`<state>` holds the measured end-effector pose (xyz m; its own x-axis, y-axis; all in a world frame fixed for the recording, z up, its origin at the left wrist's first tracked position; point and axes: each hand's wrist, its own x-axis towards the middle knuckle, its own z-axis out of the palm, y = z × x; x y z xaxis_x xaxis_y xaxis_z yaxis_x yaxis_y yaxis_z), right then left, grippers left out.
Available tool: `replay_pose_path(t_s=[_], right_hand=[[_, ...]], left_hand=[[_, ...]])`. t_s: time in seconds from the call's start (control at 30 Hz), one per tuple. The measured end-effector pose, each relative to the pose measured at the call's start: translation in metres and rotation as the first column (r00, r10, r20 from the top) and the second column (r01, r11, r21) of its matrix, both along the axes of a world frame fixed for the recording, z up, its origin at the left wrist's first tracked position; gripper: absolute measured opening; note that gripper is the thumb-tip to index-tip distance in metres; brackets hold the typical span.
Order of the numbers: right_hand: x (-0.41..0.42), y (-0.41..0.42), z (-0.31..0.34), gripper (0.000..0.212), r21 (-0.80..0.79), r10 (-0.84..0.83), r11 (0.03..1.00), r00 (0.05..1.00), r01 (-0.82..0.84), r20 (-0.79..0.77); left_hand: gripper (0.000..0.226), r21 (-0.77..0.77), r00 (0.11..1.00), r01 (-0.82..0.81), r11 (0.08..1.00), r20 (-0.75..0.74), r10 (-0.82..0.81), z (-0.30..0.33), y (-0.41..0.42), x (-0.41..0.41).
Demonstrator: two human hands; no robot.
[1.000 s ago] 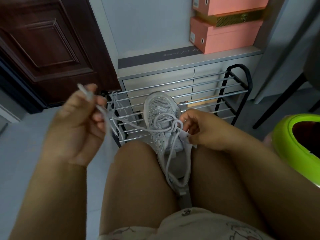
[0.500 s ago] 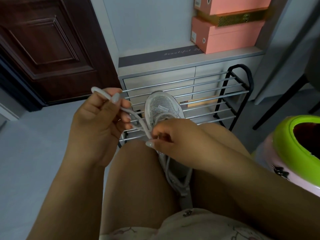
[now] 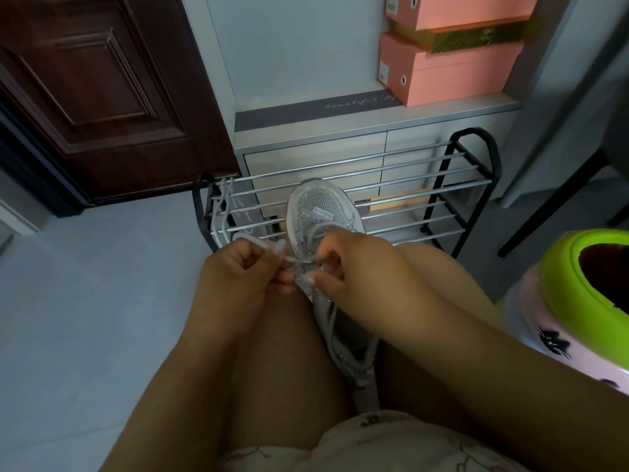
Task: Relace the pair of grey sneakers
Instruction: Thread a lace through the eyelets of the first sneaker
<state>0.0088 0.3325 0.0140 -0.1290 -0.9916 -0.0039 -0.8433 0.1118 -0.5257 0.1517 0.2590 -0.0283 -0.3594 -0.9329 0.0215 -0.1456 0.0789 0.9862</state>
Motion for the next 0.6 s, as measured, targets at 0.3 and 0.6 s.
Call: replay_pose_path(t_s=[0.3, 0.6], right_hand=[[0.000, -0.008, -0.034, 0.052, -0.030, -0.174, 0.985, 0.957, 0.172, -0.231], [-0.004, -0.008, -0.056, 0.038, -0.081, -0.310, 0.940, 0.928, 0.332, 0.208]], left_hand=[[0.013, -0.170, 0.995, 0.057, 0.984, 0.092, -0.042, -0.007, 0.001, -0.011], [0.012, -0.211, 0.995, 0.009, 0.977, 0.095, 0.011, -0.011, -0.004, -0.018]])
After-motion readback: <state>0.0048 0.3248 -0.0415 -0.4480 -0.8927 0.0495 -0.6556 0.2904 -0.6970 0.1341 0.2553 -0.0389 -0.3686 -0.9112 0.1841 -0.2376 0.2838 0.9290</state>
